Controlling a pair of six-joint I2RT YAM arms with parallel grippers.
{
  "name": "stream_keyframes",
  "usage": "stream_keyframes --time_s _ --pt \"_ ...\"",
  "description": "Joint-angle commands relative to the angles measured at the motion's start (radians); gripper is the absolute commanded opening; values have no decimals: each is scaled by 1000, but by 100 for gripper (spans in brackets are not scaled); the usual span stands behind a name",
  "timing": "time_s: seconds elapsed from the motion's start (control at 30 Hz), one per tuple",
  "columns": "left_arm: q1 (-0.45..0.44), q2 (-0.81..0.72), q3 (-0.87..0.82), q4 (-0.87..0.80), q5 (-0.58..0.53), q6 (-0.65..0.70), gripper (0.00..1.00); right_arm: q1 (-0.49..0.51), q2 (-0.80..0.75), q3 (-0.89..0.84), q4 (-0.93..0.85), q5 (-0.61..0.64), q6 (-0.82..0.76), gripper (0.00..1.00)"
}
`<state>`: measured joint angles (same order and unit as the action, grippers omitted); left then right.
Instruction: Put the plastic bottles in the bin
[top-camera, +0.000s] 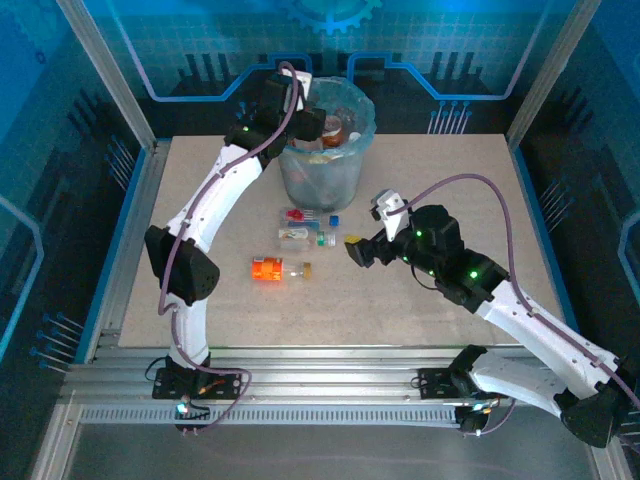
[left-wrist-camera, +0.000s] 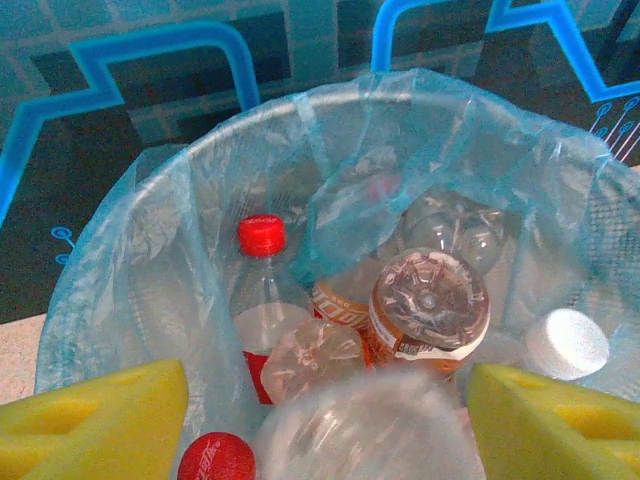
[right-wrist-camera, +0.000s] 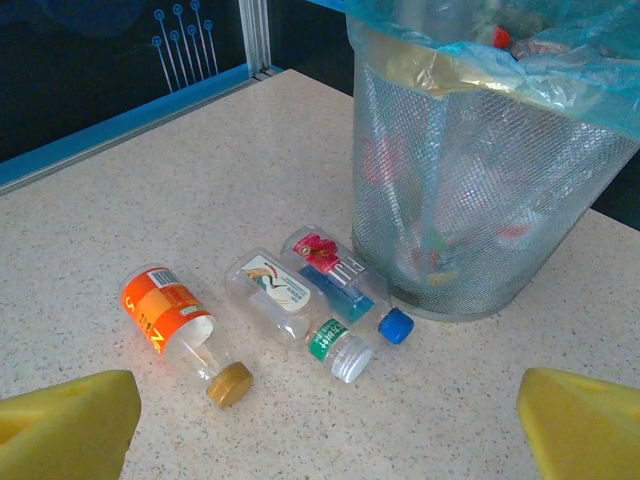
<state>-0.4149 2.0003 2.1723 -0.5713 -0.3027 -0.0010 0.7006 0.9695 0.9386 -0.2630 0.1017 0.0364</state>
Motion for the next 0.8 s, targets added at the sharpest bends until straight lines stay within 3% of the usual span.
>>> stream_keyframes --time_s 0.0,0.2,0.47,0.77 --pt "12 -22 -11 22 -12 -20 76 10 -17 12 -7 5 6 98" --pt "12 -21 -11 22 0 -23 74 10 -12 16 -5 1 8 98" --pt "12 -21 -35 -42 53 -74 49 10 -11 8 -5 -5 15 97" --pt "14 75 -12 -78 48 -70 47 10 8 12 -5 -13 16 97"
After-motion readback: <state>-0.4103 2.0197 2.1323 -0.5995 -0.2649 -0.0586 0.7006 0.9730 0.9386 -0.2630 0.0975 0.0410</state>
